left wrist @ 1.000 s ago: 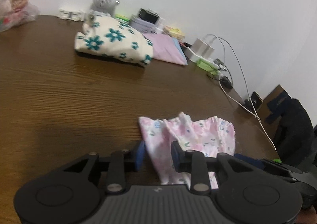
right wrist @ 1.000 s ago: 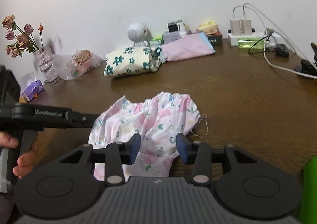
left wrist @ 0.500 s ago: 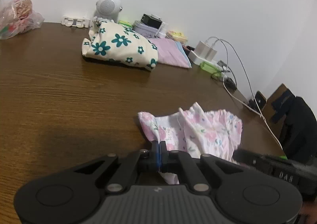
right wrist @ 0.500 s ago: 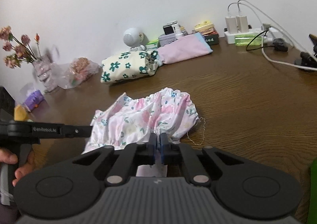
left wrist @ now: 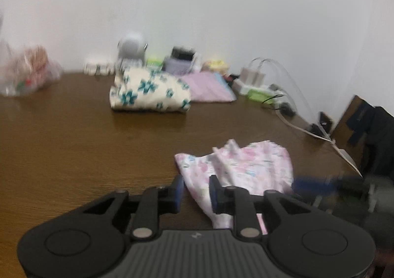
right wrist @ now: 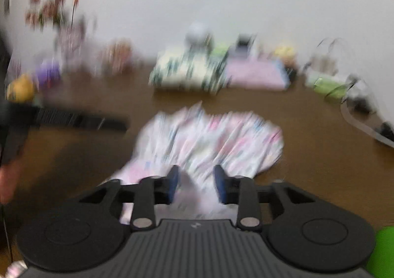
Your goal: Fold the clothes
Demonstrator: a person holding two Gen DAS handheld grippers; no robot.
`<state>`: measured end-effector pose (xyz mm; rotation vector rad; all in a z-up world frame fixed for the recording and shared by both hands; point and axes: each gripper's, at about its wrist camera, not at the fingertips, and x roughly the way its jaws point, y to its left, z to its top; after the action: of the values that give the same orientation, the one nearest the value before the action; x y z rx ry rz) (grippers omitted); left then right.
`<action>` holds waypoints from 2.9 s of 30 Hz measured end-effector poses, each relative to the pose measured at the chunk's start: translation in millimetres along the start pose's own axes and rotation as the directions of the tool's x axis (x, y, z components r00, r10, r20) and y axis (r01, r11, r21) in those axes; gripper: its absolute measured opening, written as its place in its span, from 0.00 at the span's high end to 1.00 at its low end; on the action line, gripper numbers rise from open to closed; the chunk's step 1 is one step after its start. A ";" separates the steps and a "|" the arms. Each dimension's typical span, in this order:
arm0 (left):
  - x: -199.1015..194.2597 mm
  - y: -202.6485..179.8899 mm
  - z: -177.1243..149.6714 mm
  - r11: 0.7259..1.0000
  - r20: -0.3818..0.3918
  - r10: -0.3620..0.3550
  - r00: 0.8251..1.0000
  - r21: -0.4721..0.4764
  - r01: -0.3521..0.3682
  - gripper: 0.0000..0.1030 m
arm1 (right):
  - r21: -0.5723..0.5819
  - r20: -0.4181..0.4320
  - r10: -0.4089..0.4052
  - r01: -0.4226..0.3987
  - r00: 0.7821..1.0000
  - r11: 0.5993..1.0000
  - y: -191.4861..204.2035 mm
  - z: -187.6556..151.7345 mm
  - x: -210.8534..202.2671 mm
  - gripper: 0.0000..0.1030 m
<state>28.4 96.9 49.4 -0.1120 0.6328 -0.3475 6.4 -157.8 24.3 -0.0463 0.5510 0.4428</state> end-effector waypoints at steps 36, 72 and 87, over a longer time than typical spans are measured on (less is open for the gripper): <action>-134.8 -45.1 -146.9 0.900 -0.081 -0.361 0.929 0.231 0.370 0.45 | -0.236 -0.026 0.401 -0.395 0.916 0.888 29.1 -96.2 -153.3 0.26; -171.5 -103.9 -201.0 0.735 0.048 -0.384 0.922 0.621 0.274 0.18 | 0.141 -0.137 0.694 -0.679 0.707 0.720 -26.2 -110.0 -135.0 0.87; -124.2 -81.9 -178.0 0.597 -0.185 -0.610 0.771 0.533 0.600 0.88 | 0.268 -0.205 0.770 -0.722 0.604 0.637 -36.1 -87.1 -135.0 0.69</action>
<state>-194.3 64.4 -7.0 0.2596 0.4295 -1.2004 -124.4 -257.5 16.9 0.2977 0.9104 1.2465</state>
